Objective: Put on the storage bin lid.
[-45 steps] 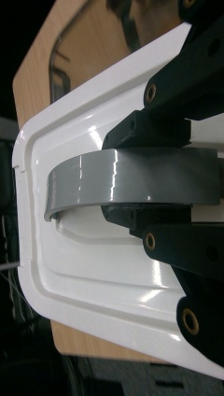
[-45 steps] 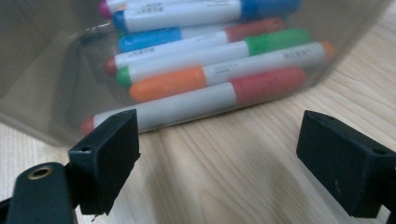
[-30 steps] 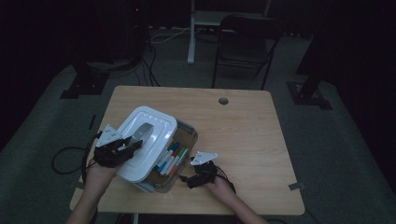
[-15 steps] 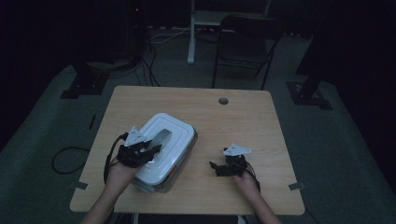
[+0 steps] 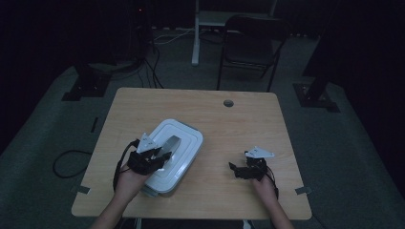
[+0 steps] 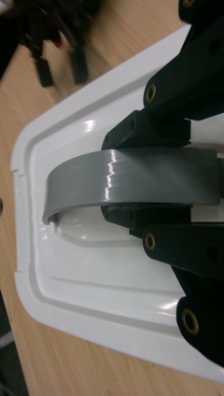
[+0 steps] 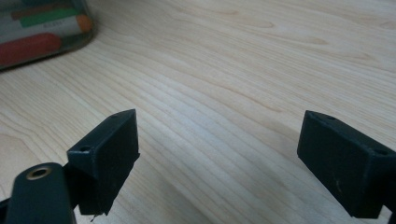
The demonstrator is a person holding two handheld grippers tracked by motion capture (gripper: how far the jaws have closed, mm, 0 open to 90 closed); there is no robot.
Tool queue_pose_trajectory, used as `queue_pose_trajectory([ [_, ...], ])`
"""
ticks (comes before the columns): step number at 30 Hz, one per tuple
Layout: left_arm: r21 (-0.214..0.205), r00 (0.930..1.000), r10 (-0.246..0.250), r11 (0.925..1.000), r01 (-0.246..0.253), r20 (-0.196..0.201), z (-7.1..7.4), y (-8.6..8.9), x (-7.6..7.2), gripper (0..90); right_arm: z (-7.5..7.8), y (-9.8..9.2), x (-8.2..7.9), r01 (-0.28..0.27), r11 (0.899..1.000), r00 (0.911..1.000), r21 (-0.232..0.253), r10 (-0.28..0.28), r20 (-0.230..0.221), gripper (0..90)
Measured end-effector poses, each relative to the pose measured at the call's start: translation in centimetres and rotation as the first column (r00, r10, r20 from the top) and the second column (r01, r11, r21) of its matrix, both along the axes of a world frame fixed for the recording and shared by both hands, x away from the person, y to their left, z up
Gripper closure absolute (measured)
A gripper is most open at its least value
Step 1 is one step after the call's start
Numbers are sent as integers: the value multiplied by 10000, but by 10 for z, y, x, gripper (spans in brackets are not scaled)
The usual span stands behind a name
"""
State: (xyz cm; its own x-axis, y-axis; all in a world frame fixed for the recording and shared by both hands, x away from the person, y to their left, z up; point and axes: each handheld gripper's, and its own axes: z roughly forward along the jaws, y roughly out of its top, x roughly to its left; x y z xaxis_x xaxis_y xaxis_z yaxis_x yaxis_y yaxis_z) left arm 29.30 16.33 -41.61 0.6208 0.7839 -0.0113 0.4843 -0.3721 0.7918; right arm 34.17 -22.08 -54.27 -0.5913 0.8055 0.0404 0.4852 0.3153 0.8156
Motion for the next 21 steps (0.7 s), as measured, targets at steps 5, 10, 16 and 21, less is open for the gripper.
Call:
queue_pose_trajectory([
  [5,-218,9999,-121,9997,120,-23,-1,3,1,682,0,-1,0,27,10000,10000,85,-27,-82,125],
  [10,-718,9981,-597,9957,586,-141,2,14,0,606,2,-2,0,-8,9999,10000,102,9,-62,126],
  [16,-1398,9976,-499,9886,563,488,18,43,-4,374,4,-7,0,135,9999,9999,90,-135,-45,125],
  [21,-1489,9960,499,9881,-383,745,13,74,15,147,5,-12,-1,272,9995,9996,146,-271,-43,125],
])
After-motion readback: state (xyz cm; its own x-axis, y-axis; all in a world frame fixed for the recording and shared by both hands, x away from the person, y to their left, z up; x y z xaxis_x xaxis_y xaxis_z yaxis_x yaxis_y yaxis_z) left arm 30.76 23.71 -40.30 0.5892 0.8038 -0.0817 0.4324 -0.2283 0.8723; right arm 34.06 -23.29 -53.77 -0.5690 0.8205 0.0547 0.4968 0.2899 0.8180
